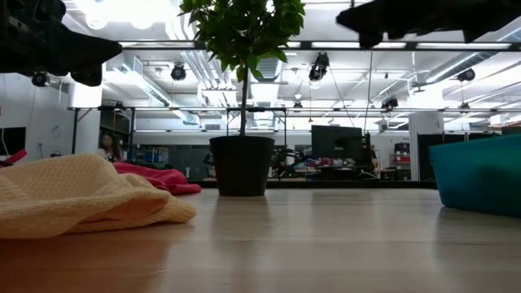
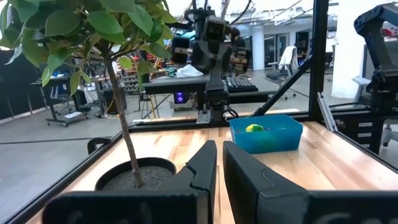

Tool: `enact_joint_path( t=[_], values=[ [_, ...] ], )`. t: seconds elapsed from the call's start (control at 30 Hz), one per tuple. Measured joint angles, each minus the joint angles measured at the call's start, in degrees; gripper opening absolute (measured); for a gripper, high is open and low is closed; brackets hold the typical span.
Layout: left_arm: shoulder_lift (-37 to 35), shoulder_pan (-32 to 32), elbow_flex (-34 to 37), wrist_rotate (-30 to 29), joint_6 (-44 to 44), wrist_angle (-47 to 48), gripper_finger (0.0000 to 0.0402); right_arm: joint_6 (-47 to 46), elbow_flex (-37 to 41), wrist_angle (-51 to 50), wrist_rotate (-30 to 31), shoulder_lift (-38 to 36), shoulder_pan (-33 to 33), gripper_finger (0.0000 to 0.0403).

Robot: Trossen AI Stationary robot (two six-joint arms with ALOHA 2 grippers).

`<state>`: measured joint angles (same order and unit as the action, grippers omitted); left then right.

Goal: Pick and placing Produce into tupperware
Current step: Return to Home Position

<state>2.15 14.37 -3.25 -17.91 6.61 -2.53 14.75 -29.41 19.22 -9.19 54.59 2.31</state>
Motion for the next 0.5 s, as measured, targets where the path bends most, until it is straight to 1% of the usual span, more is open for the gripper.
enact_joint_path(
  t=[0.03,0.1,0.13,0.23,0.3,0.4,0.43,0.5],
  values=[
    [0.0,0.0,0.0,0.0,0.0,0.05,0.0015,0.6,0.09,-0.32,-0.02,-1.15,0.0,0.0054],
    [-0.02,0.0,0.0,0.0,0.01,0.01,0.0015,1.41,0.25,-4.38,0.22,-4.32,-0.32,0.0022],
    [-0.02,0.0,0.0,0.0,0.02,0.03,0.0015,1.17,0.3,-7.51,0.52,-6.15,-0.72,0.0017],
    [-0.02,0.0,0.0,0.01,0.04,0.01,0.0015,-1.76,0.65,-17.17,4.79,-12.21,-2.64,0.0011],
    [-0.02,0.0,0.0,0.0,0.04,0.03,0.0015,-4.07,1.52,-20.82,7.5,-16.43,-4.76,0.0009],
    [-0.04,0.0,0.0,0.01,0.04,0.02,0.0015,-5.62,3.59,-21.12,7.91,-22.37,-8.42,0.0009],
    [-0.04,0.0,0.0,0.02,0.04,0.03,0.0015,-5.69,4.3,-20.99,8.92,-24.22,-9.57,0.0009],
    [-0.04,0.0,0.0,0.02,0.04,0.03,0.0015,-6.05,6.23,-21.09,12.78,-27.63,-11.82,0.0009]
  ],
)
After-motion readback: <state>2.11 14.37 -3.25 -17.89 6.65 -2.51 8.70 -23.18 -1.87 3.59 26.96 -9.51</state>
